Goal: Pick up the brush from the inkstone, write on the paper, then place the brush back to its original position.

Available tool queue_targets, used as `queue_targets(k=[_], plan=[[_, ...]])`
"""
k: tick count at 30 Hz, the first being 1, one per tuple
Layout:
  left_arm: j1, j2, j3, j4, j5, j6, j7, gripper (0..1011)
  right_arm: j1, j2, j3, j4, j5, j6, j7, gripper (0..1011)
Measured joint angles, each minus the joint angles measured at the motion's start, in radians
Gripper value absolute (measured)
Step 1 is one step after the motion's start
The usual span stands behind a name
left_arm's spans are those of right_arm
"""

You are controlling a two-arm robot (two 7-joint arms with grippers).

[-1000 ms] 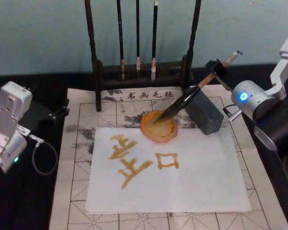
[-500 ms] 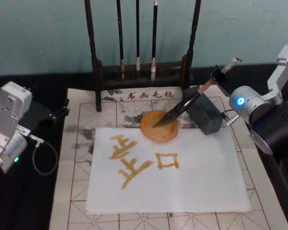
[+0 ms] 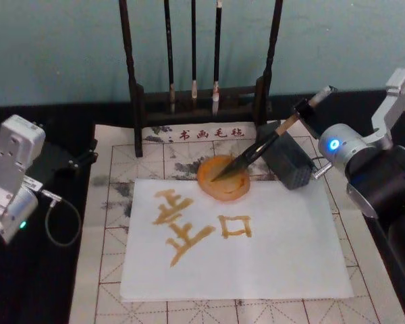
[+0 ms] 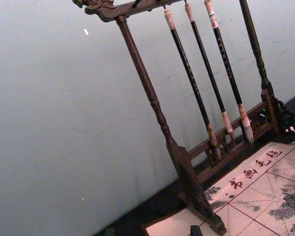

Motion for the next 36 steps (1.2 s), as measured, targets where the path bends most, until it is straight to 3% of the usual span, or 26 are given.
queue_targets(k=[36], plan=[[0.0,0.0,0.0,0.0,0.0,0.0,0.0,1001,0.042,0.018,-0.067,0.068,0.062,-0.069,-0.024,15]])
